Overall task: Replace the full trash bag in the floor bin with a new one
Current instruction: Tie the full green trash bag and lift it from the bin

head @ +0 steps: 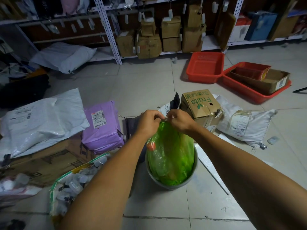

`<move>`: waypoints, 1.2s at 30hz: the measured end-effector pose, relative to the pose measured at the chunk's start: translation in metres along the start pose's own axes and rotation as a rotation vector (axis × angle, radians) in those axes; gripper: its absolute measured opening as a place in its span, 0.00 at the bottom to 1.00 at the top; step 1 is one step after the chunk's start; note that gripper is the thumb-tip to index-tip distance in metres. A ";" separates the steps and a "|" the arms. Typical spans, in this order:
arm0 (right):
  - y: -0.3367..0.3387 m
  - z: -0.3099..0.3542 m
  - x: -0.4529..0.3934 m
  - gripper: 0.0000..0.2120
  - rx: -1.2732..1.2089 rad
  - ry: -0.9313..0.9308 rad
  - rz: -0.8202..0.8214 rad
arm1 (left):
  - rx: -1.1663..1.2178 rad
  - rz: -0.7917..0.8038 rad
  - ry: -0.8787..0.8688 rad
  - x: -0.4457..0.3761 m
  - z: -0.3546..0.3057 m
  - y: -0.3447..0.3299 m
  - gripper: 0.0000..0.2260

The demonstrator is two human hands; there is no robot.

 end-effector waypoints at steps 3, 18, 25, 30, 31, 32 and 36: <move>-0.001 -0.011 0.000 0.08 -0.286 -0.114 0.057 | -0.048 -0.005 0.003 0.001 -0.004 -0.003 0.08; 0.019 -0.014 0.011 0.05 -0.308 0.025 -0.002 | -0.071 0.012 -0.025 0.002 -0.018 -0.011 0.05; 0.045 -0.038 0.021 0.05 -0.147 -0.018 -0.207 | -0.077 -0.008 -0.057 0.005 -0.004 0.001 0.05; 0.053 -0.056 0.027 0.06 -0.076 -0.076 -0.267 | -0.148 -0.017 -0.035 0.009 0.008 0.008 0.05; 0.053 -0.056 0.027 0.06 -0.064 -0.080 -0.269 | -0.161 -0.023 -0.033 0.009 0.008 0.010 0.05; 0.052 -0.058 0.026 0.06 -0.054 -0.088 -0.267 | -0.175 -0.030 -0.027 0.009 0.008 0.011 0.05; 0.053 -0.065 0.026 0.09 -0.014 -0.127 -0.281 | -0.222 -0.003 -0.009 0.009 0.008 0.010 0.06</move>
Point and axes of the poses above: each hand's wrist, its own x-axis away from the middle knuckle, its own y-axis out of the back of the hand, z = x × y, the point moved 10 cm from there along -x, towards the middle knuckle, and after that the axes turned 6 degrees about -y, right-handed, at the moved point
